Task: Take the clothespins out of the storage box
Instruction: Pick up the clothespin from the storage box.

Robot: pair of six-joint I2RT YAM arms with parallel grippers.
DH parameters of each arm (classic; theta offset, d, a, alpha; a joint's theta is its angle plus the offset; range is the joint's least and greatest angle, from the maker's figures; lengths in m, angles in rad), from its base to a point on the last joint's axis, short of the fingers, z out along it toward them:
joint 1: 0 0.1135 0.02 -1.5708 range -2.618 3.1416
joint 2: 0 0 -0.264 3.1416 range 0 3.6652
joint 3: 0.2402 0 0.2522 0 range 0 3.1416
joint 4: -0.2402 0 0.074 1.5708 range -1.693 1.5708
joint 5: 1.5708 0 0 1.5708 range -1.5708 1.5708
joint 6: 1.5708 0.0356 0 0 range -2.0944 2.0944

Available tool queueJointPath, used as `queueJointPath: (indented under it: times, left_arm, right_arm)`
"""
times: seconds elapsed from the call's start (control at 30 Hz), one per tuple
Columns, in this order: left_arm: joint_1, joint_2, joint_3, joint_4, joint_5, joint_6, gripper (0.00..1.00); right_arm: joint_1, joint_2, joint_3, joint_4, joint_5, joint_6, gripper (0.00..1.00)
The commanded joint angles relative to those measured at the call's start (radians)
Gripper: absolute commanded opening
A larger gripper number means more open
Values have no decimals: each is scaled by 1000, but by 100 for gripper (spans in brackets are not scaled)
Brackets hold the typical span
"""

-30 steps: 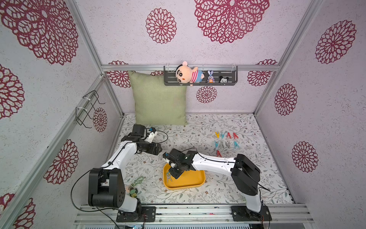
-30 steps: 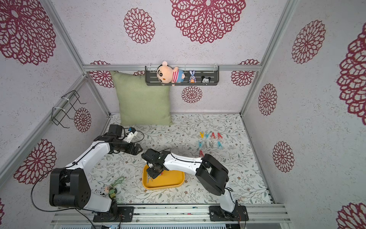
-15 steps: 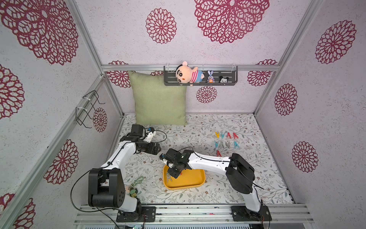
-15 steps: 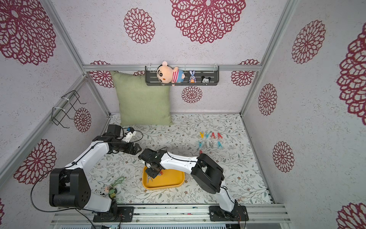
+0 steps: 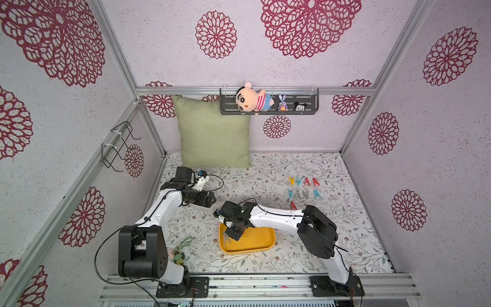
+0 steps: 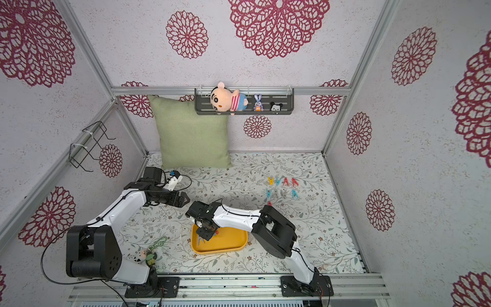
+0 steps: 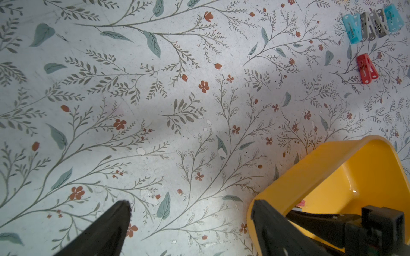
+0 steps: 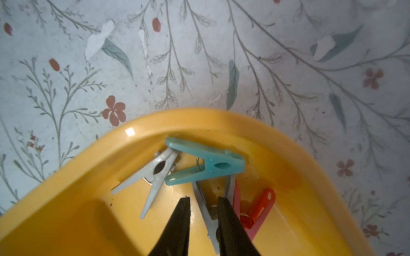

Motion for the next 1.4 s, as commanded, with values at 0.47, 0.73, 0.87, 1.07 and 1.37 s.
queueJointPath:
  times: [0.47, 0.73, 0.87, 1.07, 1.37]
  left_arm:
    - [10, -11, -5, 8, 20, -4, 94]
    - [10, -11, -3, 7, 25, -5, 94]
    - [11, -10, -2, 7, 26, -4, 94]
    - [10, -9, -1, 7, 31, -7, 94]
    - [10, -1, 2, 5, 35, -9, 94]
  right_arm:
    - [4, 28, 26, -21, -11, -38, 27]
    - [4, 4, -10, 3, -5, -25, 20]
    - [4, -17, -29, 17, -3, -21, 17]
    - [4, -31, -36, 17, 4, -11, 7]
    - [4, -145, -64, 45, 11, 30, 0]
